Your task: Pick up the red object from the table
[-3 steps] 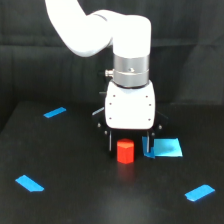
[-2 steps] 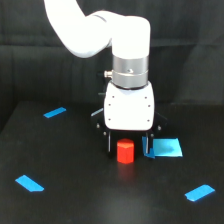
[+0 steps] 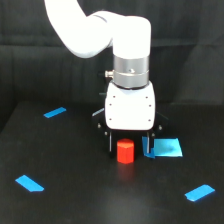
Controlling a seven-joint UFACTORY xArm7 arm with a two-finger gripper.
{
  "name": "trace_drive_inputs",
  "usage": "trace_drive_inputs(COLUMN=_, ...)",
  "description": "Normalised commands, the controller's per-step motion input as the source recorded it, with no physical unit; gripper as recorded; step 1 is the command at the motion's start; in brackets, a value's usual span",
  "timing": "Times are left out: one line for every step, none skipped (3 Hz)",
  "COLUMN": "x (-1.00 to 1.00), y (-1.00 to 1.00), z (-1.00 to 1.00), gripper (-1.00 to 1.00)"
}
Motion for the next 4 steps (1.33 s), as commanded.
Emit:
trace_drive_inputs(x=-0.04, y=-0.07, z=0.00, gripper=0.19)
trace_drive_inputs(x=0.07, y=0.06, z=0.03, gripper=0.28)
trace_drive_inputs(x=-0.09, y=0.06, z=-0.03, gripper=0.35)
trace_drive_inputs(x=0.05, y=0.02, z=-0.03, gripper=-0.01)
